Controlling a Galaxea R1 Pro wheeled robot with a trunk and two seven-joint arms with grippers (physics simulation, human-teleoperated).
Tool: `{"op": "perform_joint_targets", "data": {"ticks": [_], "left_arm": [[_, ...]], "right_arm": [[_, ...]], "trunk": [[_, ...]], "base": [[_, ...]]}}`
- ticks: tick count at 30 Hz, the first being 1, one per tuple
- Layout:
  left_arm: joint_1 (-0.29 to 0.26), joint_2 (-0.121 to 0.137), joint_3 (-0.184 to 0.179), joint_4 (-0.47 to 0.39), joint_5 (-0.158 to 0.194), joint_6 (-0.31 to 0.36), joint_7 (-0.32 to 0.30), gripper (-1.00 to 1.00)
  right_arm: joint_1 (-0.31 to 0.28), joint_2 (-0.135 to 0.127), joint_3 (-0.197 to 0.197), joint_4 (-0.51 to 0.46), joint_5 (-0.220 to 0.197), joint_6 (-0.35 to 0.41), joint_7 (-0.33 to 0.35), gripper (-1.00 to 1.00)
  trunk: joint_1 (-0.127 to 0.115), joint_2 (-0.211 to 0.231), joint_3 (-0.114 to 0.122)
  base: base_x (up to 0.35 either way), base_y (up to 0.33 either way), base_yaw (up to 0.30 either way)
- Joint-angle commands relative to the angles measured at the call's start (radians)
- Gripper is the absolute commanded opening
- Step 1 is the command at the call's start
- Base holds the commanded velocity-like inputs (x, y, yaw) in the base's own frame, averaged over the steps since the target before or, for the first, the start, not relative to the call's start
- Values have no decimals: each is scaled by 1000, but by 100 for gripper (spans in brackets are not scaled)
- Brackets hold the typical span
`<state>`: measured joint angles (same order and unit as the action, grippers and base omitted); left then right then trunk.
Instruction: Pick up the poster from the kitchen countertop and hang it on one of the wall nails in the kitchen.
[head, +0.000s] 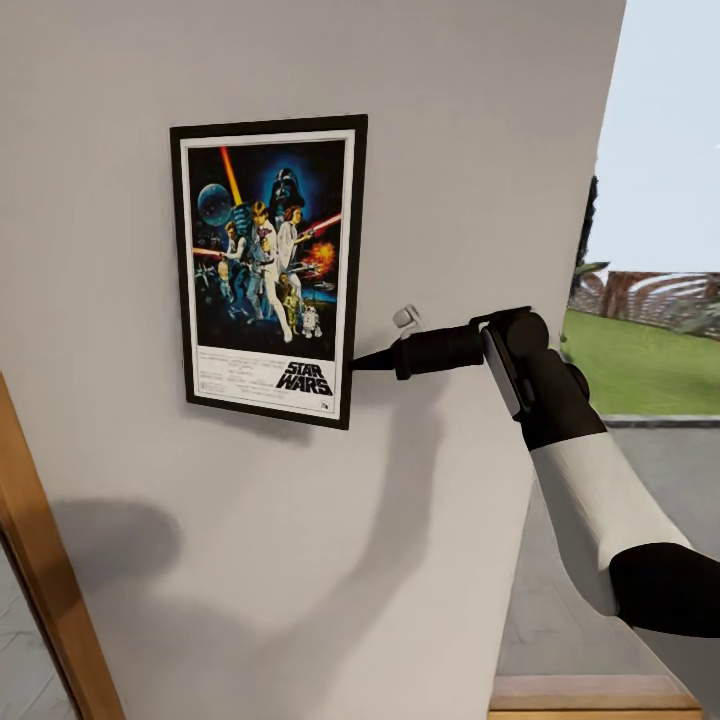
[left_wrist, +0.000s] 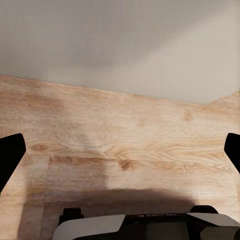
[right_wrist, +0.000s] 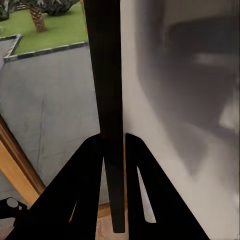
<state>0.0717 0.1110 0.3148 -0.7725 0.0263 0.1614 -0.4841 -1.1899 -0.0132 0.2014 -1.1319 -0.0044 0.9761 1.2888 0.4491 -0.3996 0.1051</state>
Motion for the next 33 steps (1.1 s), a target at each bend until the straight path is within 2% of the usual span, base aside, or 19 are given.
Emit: {"op": "perform_joint_targets", "data": {"ticks": [1, 5, 33], "left_arm": [[0, -1, 3, -2, 3, 9, -5, 100], [0, -1, 3, -2, 3, 9, -5, 100], [0, -1, 3, -2, 3, 9, -5, 100]], "right_arm": [[0, -1, 1, 0, -2, 10, 3, -100], [0, -1, 1, 0, -2, 10, 3, -100], [0, -1, 1, 0, -3, 10, 3, -100]], "trunk": [[1, 0, 0], [1, 0, 0], [1, 0, 0]], "base": [[274, 0, 0], [167, 0, 0], [0, 0, 0]]}}
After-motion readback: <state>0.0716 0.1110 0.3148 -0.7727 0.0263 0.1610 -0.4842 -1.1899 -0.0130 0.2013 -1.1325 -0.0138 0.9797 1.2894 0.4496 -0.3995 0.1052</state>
